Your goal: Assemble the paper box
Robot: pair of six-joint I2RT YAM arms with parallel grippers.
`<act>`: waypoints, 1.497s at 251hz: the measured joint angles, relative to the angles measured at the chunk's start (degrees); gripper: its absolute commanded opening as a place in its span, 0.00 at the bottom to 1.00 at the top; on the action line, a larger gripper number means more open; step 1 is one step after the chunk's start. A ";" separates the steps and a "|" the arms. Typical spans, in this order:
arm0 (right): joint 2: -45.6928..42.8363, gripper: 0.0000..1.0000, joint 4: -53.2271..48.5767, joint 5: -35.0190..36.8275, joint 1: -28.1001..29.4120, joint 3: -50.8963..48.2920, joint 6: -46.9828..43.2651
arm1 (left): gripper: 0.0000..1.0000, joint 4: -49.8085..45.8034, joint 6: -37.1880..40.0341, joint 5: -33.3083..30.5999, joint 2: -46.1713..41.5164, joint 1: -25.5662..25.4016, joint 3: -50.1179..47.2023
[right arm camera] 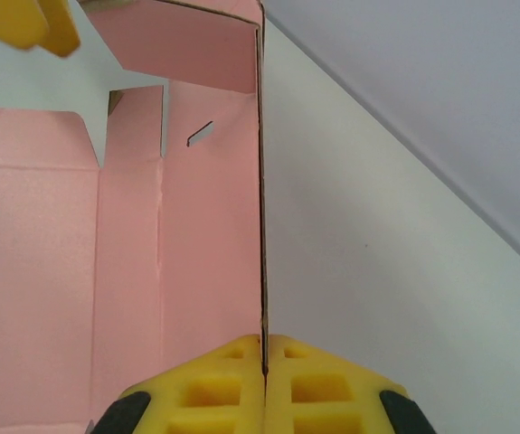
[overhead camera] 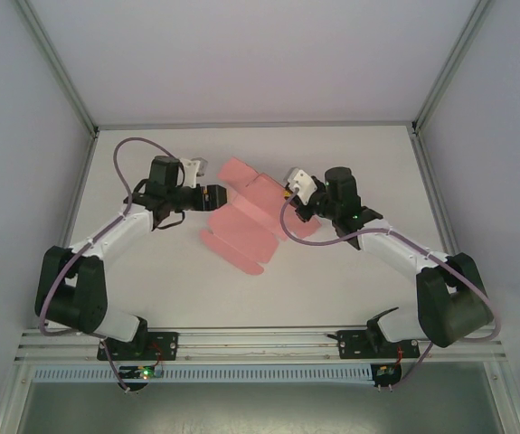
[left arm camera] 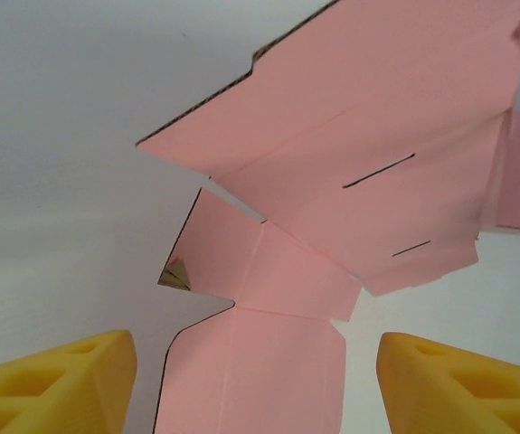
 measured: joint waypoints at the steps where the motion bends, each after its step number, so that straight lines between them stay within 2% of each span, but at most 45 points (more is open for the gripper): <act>1: 0.00 0.00 0.02 -0.04 0.00 0.00 0.02 | 0.71 -0.02 0.09 0.00 0.07 0.00 0.02; 51: -0.09 0.00 0.02 -2.16 -0.81 -0.02 0.81 | 0.71 0.15 3.10 -0.24 2.25 0.07 1.88; 83: -0.37 0.00 0.07 -3.28 -1.11 -0.07 1.49 | 0.67 0.37 4.07 1.14 5.97 0.39 3.85; 117: -0.44 0.00 0.00 -3.96 -1.27 -0.07 2.03 | 0.56 0.37 4.70 2.01 8.15 0.50 4.28; 153: -0.48 0.00 -0.02 -4.13 -1.51 -0.07 2.16 | 0.30 1.77 4.39 4.42 8.24 0.74 4.26; 190: -0.46 0.00 -0.33 -4.15 -1.49 -0.07 2.27 | 0.23 3.80 4.31 6.01 8.39 0.74 4.26; 243: -0.48 0.00 -0.68 -4.20 -1.49 -0.07 2.75 | 0.03 4.76 5.33 5.88 8.48 0.42 4.00; 267: -0.48 0.00 -1.22 -4.09 -1.44 -0.07 3.13 | 0.00 4.42 7.41 1.86 8.48 -1.55 4.04; 319: -0.46 0.00 -3.19 1.09 0.94 -0.07 2.21 | 0.00 -0.28 13.05 -17.16 8.72 -12.48 6.82; 347: -0.17 0.00 -3.17 6.64 3.78 0.04 1.27 | 0.00 -3.13 14.40 -25.22 10.40 -16.48 9.46; 375: 1.27 0.00 -2.49 13.62 7.72 0.42 -0.68 | 0.00 -5.62 14.71 -30.05 13.40 -18.45 11.80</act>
